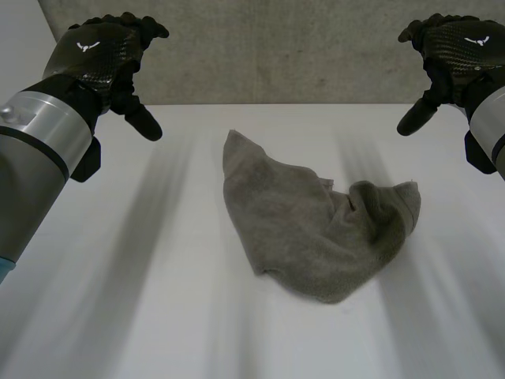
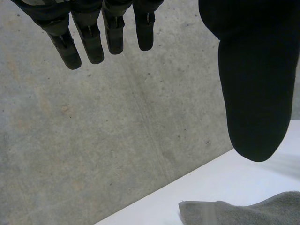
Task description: Fold the towel.
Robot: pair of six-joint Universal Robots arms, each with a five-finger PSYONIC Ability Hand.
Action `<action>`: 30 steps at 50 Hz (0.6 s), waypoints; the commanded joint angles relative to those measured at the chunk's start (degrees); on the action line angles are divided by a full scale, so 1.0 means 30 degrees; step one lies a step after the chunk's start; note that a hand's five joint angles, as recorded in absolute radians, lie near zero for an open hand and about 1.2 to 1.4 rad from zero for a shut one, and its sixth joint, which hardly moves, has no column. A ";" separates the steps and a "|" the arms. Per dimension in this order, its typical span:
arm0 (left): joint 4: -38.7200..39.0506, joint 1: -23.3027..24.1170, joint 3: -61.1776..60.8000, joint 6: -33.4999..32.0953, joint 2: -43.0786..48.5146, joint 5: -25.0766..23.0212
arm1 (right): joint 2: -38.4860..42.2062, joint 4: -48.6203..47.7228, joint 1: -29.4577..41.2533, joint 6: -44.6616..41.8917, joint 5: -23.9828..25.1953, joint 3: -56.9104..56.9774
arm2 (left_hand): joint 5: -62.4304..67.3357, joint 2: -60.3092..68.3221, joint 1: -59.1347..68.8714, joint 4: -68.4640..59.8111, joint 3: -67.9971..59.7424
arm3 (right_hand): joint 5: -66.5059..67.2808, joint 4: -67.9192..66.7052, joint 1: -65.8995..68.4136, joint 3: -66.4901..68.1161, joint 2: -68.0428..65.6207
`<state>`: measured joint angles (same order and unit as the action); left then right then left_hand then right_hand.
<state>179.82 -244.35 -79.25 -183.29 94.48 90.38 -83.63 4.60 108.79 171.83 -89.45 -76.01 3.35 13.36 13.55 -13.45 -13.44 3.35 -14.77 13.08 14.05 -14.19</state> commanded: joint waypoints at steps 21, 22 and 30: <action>0.1555 0.0210 -0.0243 -0.0337 0.4770 -0.2934 | 0.1273 0.0369 0.0153 -0.9158 0.3213 -0.1494 | 0.0469 0.0466 0.0401 -0.0434 -0.0440 | -0.1117 0.1589 -0.1028 -0.1350 0.1397; 0.1555 0.0211 -0.0243 -0.0338 0.4778 -0.2938 | 0.1302 0.0458 0.0211 -0.9866 0.3360 -0.2108 | 0.0470 0.0466 0.0402 -0.0434 -0.0440 | -0.1117 0.1589 -0.1028 -0.1350 0.1397; 0.2024 0.1470 0.0314 -0.3034 0.8557 -0.4608 | 0.1566 0.0254 0.0066 -0.9932 0.3653 -0.5359 | 0.0750 0.0746 0.0682 -0.0714 -0.0721 | -0.1117 0.1589 -0.1028 -0.1350 0.1397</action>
<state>185.00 -242.48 -79.26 -187.37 114.03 79.01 -79.48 5.81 109.43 141.97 -79.13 -84.76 3.36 13.35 13.51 -13.41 -13.44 3.35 -14.77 13.08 14.05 -14.19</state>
